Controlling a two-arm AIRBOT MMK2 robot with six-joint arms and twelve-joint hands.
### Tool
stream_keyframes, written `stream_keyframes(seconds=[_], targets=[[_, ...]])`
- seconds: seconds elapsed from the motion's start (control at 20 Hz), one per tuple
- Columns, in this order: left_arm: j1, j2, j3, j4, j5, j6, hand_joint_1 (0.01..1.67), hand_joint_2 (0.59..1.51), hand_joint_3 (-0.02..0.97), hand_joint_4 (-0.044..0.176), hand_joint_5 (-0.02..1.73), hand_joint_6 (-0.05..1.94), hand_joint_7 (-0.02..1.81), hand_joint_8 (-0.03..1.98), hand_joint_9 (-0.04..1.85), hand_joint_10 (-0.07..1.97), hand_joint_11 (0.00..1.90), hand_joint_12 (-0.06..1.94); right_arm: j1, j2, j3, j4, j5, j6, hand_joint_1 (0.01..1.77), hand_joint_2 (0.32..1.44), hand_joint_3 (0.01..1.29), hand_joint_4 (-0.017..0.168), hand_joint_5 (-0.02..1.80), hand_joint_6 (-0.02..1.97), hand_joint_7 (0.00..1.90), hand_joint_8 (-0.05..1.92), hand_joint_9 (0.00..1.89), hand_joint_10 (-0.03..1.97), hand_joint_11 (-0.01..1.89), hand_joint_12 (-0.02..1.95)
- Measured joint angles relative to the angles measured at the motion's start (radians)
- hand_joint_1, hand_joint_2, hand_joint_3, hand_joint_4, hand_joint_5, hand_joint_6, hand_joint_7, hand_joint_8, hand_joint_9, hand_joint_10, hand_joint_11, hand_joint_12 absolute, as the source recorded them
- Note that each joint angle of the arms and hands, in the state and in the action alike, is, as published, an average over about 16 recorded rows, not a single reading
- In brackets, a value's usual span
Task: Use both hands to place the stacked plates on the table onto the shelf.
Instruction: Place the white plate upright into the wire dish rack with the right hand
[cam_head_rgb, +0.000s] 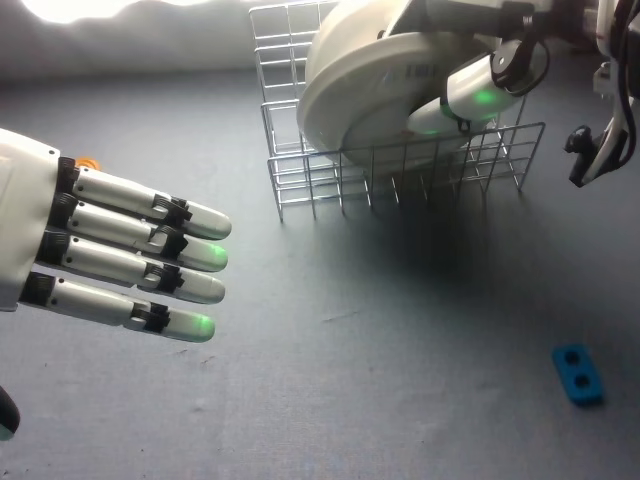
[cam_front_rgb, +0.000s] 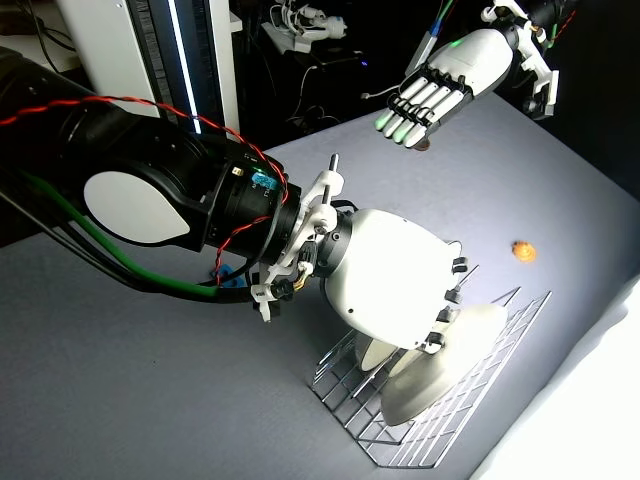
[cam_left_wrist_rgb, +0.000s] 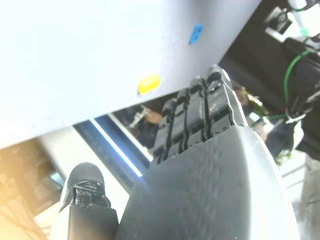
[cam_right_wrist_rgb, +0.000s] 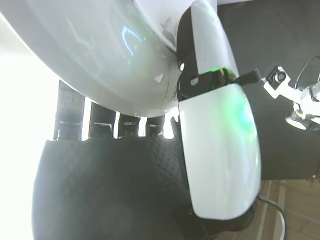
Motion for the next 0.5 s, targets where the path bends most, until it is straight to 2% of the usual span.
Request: stream_keyframes(seconds=[0.35,0.5], targets=[[-0.003,-0.005,0.011,0.002,-0.006,0.001,0.01,1.148,0.005,0.007,0.02,0.02,0.02,0.02,0.02,0.02,0.02,0.01,-0.010,-0.002,0.000,0.005,0.007,-0.010,1.16,0.99,0.01,-0.007,0.88,0.25,1.00,0.04,1.08,0.02,0.63,1.04],[-0.004,-0.007,0.017,0.004,-0.010,0.001,0.01,1.149,0.005,0.007,0.02,0.02,0.02,0.02,0.02,0.02,0.02,0.01,-0.009,-0.002,0.000,0.006,0.006,-0.011,1.14,0.97,0.01,-0.008,0.86,0.08,0.96,0.01,1.02,0.02,0.59,1.04]])
